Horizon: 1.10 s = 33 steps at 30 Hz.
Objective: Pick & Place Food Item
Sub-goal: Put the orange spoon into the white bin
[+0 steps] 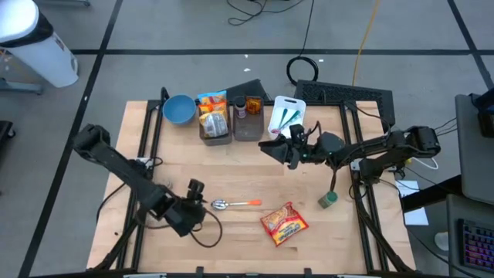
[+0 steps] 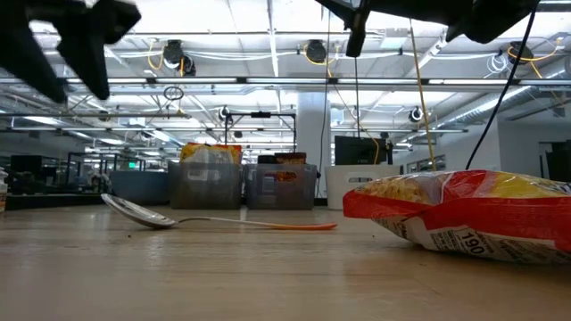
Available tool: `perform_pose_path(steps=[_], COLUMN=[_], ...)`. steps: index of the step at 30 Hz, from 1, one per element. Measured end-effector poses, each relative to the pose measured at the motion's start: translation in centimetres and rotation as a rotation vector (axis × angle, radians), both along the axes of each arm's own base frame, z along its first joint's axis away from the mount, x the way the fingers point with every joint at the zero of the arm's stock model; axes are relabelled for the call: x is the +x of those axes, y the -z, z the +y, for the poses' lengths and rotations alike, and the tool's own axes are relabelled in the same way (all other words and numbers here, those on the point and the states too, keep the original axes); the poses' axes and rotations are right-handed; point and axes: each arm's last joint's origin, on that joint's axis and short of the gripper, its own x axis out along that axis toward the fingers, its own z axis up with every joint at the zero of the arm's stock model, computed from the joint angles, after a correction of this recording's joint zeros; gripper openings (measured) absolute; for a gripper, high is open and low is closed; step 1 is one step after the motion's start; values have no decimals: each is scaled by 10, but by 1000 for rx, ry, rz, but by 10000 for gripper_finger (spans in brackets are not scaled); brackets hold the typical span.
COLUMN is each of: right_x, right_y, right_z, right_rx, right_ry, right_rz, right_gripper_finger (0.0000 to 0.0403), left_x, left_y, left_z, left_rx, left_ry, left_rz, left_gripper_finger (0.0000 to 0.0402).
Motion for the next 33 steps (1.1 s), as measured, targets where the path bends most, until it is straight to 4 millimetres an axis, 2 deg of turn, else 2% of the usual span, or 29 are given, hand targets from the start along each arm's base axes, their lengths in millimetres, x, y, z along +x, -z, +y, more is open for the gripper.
perform_pose_path(steps=[4,7,17,26,33], right_x=[0,0,0,0,0], right_y=[0,0,1,-1,0], right_z=[1,3,4,4,4], right_rx=[3,10,16,27,32], right_ry=[-4,10,27,22,20], right_rz=[3,0,8,-8,-4], right_gripper_finger=[196,196,196,196,196], left_x=[5,9,28,28,27], left_y=[23,32,29,52,59], left_z=[3,4,3,13,11], left_rx=[-11,-9,22,-29,-27], left_ry=[-40,-58,11,31,99], left_rz=[98,126,-36,83,51], left_gripper_finger=[177,177,177,177,177])
